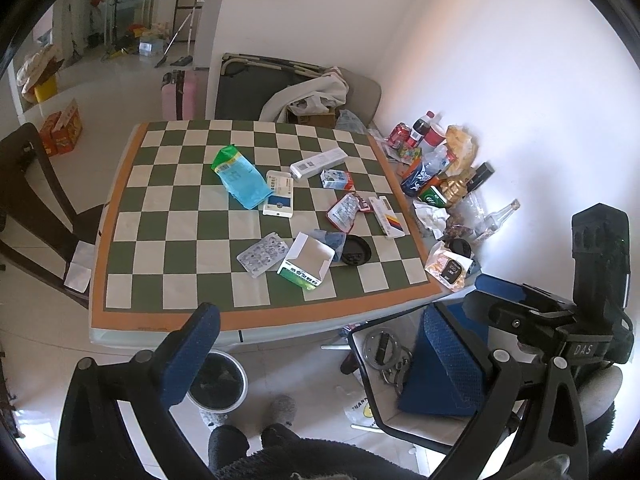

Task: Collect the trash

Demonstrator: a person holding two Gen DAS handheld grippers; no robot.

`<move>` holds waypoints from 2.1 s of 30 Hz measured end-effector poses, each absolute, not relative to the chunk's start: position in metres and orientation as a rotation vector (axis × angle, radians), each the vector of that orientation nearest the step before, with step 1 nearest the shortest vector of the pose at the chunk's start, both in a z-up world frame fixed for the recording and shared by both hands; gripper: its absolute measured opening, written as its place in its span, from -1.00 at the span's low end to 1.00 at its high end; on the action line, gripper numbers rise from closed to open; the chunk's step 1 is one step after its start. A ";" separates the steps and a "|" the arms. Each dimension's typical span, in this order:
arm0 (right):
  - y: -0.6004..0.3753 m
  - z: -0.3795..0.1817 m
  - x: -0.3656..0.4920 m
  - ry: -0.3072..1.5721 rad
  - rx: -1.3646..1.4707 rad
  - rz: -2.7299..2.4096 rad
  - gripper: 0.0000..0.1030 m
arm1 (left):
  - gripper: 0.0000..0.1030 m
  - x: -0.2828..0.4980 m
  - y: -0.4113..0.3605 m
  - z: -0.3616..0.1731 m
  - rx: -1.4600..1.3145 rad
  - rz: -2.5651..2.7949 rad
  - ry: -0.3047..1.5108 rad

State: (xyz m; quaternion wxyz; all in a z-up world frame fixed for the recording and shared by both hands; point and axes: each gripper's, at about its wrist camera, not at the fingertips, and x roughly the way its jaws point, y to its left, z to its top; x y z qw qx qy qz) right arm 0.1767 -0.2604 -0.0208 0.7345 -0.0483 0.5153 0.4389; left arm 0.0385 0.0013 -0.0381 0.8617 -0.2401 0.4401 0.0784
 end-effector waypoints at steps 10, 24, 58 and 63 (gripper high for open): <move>-0.258 -0.020 0.178 1.137 -0.105 0.968 1.00 | 1.00 0.042 -0.004 -0.039 -0.505 0.163 0.926; -0.257 -0.020 0.179 1.142 -0.102 0.968 1.00 | 1.00 0.042 -0.003 -0.040 -0.506 0.164 0.929; -0.245 -0.071 0.214 1.187 0.034 0.484 1.00 | 1.00 0.139 0.002 -0.135 -0.240 0.498 1.108; -0.276 -0.140 0.277 1.265 0.083 0.322 1.00 | 1.00 0.194 -0.018 -0.194 -0.281 0.291 1.246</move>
